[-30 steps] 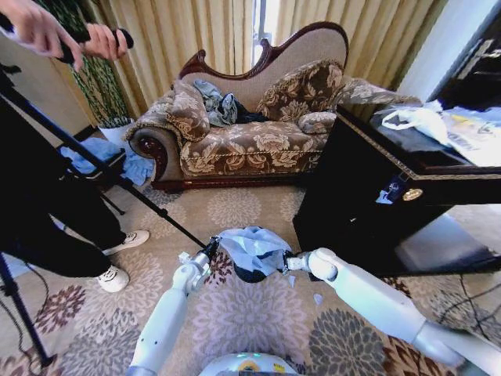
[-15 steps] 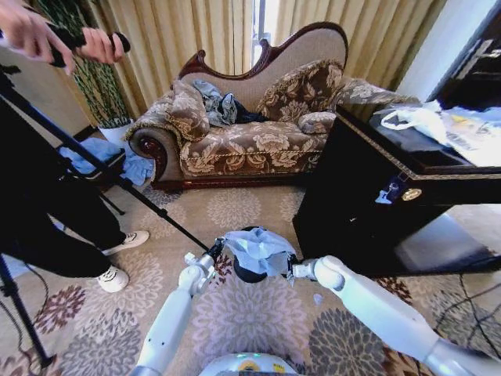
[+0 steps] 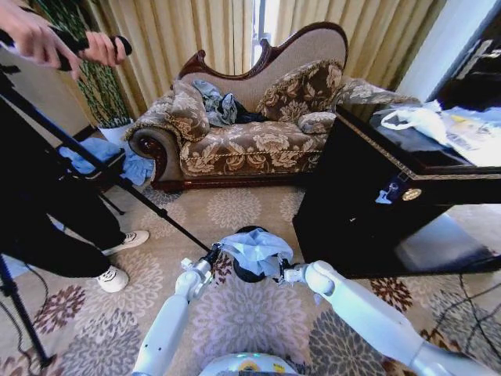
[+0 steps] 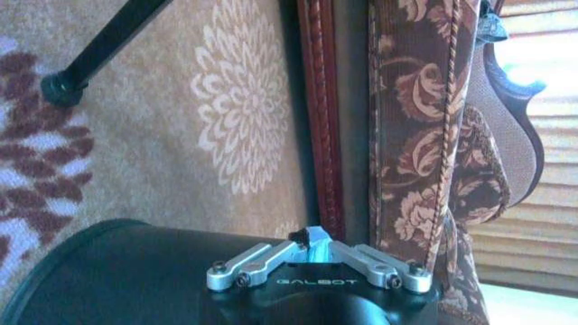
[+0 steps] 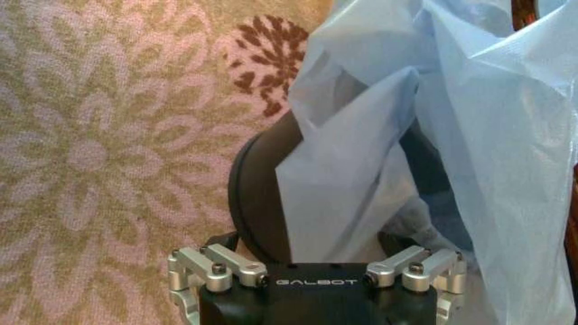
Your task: Place a garbage bag over the trash bin.
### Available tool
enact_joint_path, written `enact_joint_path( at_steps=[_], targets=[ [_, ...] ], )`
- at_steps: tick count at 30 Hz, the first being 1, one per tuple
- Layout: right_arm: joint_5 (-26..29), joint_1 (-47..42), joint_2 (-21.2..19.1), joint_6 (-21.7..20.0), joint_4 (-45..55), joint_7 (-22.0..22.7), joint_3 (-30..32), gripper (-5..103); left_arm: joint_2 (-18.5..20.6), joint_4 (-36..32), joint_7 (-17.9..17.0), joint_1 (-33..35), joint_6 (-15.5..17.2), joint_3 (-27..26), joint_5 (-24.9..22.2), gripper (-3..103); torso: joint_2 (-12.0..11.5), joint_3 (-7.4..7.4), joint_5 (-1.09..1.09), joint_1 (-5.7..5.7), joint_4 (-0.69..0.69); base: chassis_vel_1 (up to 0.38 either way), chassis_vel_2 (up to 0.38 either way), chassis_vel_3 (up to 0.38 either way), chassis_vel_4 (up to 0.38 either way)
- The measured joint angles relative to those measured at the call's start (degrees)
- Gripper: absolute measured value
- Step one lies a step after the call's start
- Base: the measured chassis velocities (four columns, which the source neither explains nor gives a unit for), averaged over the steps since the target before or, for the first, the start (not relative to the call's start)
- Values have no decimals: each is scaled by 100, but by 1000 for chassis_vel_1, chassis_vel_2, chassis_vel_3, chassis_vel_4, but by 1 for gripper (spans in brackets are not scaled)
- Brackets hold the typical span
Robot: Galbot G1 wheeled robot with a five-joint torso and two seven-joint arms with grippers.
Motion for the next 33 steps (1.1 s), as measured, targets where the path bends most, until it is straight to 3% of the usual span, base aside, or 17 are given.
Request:
enact_joint_path(
  at_steps=[12, 25, 30, 32, 33],
  targets=[
    [-33, -75, -84, -7, 174, 13, 47, 100, 162, 209, 204, -230, -26, 20, 142, 0, 0, 0, 1, 0, 1, 0, 0, 0, 0],
    [-92, -283, 8, 38, 173, 190, 27, 100, 210, 759, 579, -576, -130, 218, 709, 0, 0, 0, 0, 0, 0, 0, 0, 0, 0],
    [-186, -368, 66, 117, 107, 293, 111, 100, 160, 1009, 835, -695, -355, 387, 1441, 0, 0, 0, 0, 0, 0, 0, 0, 0, 0],
    [-196, -341, 63, 161, 109, 300, 113, 100, 160, 1114, 992, -712, -604, 453, 2003, 0, 0, 0, 0, 0, -2, 0, 0, 0, 0],
    [-196, -341, 63, 161, 109, 300, 113, 100, 160, 1114, 992, -712, -604, 453, 2003, 0, 0, 0, 0, 0, -2, 0, 0, 0, 0]
  ],
)
